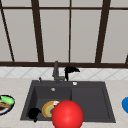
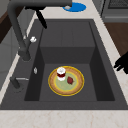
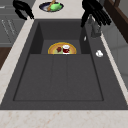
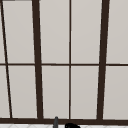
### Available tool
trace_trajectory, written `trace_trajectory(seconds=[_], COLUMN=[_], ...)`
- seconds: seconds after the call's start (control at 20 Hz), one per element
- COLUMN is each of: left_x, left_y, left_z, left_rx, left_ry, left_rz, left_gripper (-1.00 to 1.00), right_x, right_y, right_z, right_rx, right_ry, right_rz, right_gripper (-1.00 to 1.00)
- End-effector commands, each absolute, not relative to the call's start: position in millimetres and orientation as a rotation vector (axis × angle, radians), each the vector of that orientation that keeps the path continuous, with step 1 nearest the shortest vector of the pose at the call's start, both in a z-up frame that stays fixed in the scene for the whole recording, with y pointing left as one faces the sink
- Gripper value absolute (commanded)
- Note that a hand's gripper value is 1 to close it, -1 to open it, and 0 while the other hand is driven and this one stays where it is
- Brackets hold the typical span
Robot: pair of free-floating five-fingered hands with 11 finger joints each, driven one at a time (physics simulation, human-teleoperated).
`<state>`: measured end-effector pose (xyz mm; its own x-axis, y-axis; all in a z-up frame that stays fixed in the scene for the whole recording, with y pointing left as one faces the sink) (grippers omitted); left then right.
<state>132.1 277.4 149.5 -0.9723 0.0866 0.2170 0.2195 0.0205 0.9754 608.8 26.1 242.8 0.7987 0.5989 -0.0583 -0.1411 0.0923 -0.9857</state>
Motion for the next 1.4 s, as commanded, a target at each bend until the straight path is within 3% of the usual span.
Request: trace_trajectory(seconds=[0.0,0.45,1.35], left_x=[132,132,132], left_y=[277,277,277], left_z=[149,149,149], left_rx=[-0.327,-0.327,-0.327], left_ry=[-2.173,-2.173,-2.173], left_rz=[-2.108,-2.108,-2.108], left_gripper=[0.00,0.00,0.00], right_x=[582,515,471], right_y=[22,25,3], right_z=[240,236,199], right_rx=[-1.366,-1.296,-1.216], right_ry=[-0.441,-0.413,-0.625], right_rz=[0.608,0.658,0.888], right_gripper=[-1.00,-1.00,-1.00])
